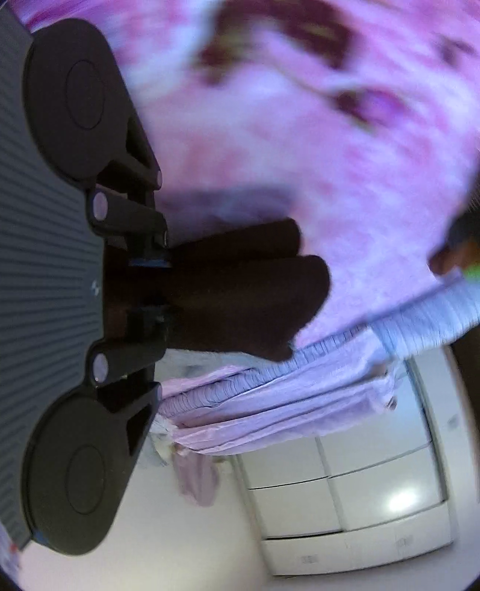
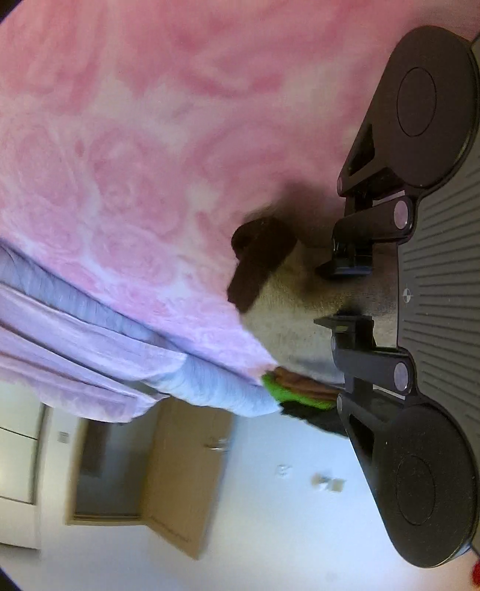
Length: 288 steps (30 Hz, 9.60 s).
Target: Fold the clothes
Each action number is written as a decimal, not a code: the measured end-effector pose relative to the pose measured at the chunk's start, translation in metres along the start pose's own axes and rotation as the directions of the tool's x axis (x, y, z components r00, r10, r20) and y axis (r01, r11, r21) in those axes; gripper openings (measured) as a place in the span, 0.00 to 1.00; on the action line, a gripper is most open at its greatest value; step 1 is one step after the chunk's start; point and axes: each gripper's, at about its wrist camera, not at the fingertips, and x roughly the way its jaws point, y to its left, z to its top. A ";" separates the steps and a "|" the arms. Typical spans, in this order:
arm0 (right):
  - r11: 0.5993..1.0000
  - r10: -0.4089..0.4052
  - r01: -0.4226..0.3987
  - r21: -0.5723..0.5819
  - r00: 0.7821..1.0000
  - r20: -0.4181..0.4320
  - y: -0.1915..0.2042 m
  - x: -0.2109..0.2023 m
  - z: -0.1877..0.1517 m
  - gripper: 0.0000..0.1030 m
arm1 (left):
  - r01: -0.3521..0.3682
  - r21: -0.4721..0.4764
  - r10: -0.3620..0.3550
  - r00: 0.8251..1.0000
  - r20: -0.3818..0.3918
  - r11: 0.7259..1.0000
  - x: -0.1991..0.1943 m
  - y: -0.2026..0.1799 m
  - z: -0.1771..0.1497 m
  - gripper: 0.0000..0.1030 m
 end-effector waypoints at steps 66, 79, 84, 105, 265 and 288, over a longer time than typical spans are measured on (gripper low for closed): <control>0.588 -0.417 0.407 -0.699 0.893 0.170 0.129 -0.028 -0.129 0.65 | -0.348 0.671 0.400 0.913 0.084 0.654 -0.015 -0.134 -0.046 0.51; 0.590 -0.436 0.443 -0.676 0.879 0.196 0.142 -0.090 -0.187 0.66 | -0.366 0.722 0.421 0.900 0.114 0.587 -0.085 -0.141 -0.096 0.58; 0.587 -0.434 0.445 -0.677 0.878 0.201 0.145 -0.102 -0.200 0.66 | -0.355 0.739 0.409 0.905 0.118 0.572 -0.100 -0.145 -0.107 0.59; 0.617 -0.431 0.449 -0.647 0.880 0.199 0.131 -0.104 -0.167 0.66 | -0.295 0.673 0.339 0.938 0.070 0.678 -0.077 -0.118 -0.052 0.64; 0.460 -0.727 0.840 -0.288 0.542 0.420 -0.056 -0.586 0.618 0.53 | 0.222 0.895 0.313 0.881 -0.354 0.387 0.596 -0.814 -0.539 0.73; 0.616 -0.670 0.768 -0.177 0.628 0.395 0.064 -0.666 0.506 0.66 | 0.300 0.905 0.293 0.874 -0.388 0.303 0.407 -0.832 -0.507 0.91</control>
